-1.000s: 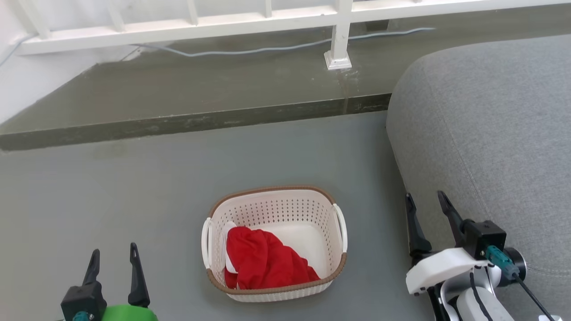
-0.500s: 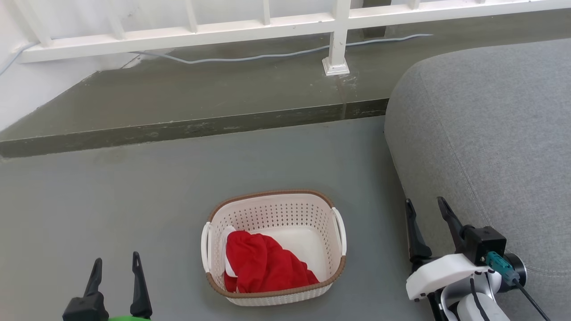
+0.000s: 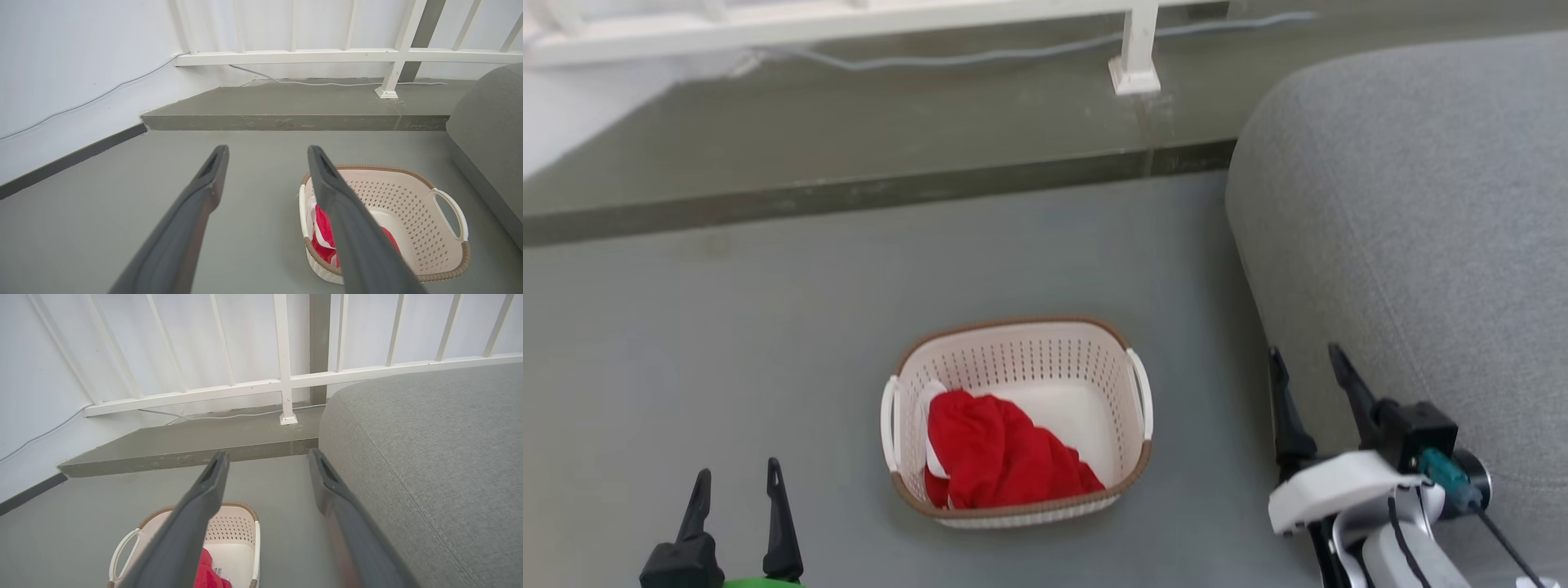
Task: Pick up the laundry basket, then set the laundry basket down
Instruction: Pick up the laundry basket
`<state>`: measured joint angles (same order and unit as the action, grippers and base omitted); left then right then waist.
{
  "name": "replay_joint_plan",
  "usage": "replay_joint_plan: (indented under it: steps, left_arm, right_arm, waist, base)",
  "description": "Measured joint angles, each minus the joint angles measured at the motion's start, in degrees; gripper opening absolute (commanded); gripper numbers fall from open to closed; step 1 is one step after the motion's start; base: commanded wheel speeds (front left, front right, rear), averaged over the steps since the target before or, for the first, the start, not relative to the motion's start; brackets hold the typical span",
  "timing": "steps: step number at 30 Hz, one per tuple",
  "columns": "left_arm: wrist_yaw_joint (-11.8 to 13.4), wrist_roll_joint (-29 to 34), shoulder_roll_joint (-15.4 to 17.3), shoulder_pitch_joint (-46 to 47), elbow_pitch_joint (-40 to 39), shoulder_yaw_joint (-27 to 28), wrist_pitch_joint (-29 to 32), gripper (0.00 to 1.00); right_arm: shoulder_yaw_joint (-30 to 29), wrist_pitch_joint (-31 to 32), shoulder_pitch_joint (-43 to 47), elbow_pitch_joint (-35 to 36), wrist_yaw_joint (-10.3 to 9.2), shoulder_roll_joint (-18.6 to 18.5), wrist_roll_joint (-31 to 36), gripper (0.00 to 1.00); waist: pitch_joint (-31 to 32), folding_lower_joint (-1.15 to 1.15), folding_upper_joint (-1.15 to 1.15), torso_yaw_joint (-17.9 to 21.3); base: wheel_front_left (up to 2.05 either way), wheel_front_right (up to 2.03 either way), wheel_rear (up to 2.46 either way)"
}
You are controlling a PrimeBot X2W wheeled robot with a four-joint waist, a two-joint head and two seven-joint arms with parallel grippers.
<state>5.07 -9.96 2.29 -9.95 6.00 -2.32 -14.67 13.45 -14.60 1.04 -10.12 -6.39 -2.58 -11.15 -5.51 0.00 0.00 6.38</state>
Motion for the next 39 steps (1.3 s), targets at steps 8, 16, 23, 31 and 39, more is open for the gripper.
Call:
replay_joint_plan:
  steps: [8, 16, 23, 31, 39]
  left_arm:
    - [-0.01, 1.19, 0.11, 3.74, 1.21, -1.47, 0.00, 1.00]
    - [-0.52, 1.55, 0.20, 10.27, 6.01, -2.38, 0.00, 1.00]
    - [-1.02, 1.58, 0.16, 17.67, 11.20, -3.13, 1.11, 1.00]
    - [-1.07, 1.58, 0.08, 26.30, 17.92, -3.36, 3.60, 1.00]
    - [-2.02, 1.68, -0.07, 33.25, 21.82, -4.81, 4.37, 1.00]
  right_arm:
    - [-0.41, 0.01, -5.08, -1.40, 0.34, -0.01, -0.01, 1.00]
    - [-0.35, 0.01, -11.22, -7.08, 0.87, -0.03, -0.14, 1.00]
    - [-0.21, 0.02, -17.34, -13.08, 1.26, -0.08, -2.19, 1.00]
    - [0.83, 0.37, -23.75, -19.20, 1.24, -0.25, -5.45, 1.00]
    - [3.13, 1.01, -30.62, -23.61, 1.24, -0.38, -6.60, 1.00]
  waist:
    - [-4.58, 0.00, 0.00, 0.18]
    - [-10.68, 0.00, 0.00, 0.32]
    - [-16.30, 0.00, 0.00, 0.17]
    - [-23.59, 0.01, 0.00, -0.50]
    - [-30.13, 0.01, 0.00, -1.34]
  base:
    - [0.00, 0.00, 0.00]
    - [0.00, 0.00, 0.00]
    - [0.00, 0.00, 0.00]
    - [0.00, 0.00, 0.00]
    - [0.00, 0.00, 0.00]
